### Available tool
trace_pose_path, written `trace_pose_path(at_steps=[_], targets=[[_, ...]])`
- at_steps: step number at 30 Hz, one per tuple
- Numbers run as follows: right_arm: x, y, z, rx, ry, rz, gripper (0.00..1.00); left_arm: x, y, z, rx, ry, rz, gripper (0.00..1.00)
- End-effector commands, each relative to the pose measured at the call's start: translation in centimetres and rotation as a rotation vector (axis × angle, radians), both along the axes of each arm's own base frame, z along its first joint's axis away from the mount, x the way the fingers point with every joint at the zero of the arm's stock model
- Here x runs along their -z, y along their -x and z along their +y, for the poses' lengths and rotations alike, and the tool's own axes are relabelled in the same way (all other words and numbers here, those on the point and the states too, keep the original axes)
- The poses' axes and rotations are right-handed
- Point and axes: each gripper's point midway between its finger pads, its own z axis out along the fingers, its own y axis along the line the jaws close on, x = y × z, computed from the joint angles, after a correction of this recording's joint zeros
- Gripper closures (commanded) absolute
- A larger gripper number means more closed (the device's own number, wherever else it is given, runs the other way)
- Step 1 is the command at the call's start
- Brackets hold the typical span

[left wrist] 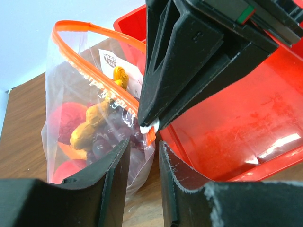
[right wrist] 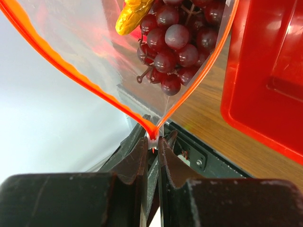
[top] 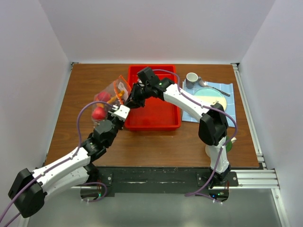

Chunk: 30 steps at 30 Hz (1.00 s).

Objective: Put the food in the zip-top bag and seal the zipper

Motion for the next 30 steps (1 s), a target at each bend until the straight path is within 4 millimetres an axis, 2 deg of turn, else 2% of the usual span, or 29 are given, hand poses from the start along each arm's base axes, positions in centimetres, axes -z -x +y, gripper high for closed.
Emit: trace_pose_path(at_steps=[1,4,8,12,20,29,30], targets=[[-4.0,0.8,1.0,-0.038,-0.103,-0.029,1.0,-1.5,-0.5,-0.1,-0.02,0.047,-0.056,0.64],[-4.1,1.0,1.0,-0.041,-0.105,-0.031,1.0,-1.9,-0.7,0.4,-0.055,0.053,-0.07,0.67],[-4.1,1.1,1.1,-0.043,-0.108,-0.025,1.0,-2.0,-0.8,0.1,-0.045,0.062,-0.066,0.87],[-4.1,1.2,1.3,-0.046,-0.114,-0.026,1.0,-2.1,-0.8,-0.1,-0.041,0.064,-0.058,1.0],[-3.4,0.3,1.7,-0.03,-0.097,-0.048,1.0,-2.0,-0.2,-0.7,0.0,0.101,-0.021,1.0],[-2.3,-1.3,2.8,-0.022,-0.098,-0.077,1.0,-1.5,0.8,-0.2,-0.031,0.169,0.062,1.0],[-2.7,-1.6,3.0,-0.018,-0.104,-0.089,1.0,-1.6,1.0,-0.2,-0.04,0.207,0.072,1.0]])
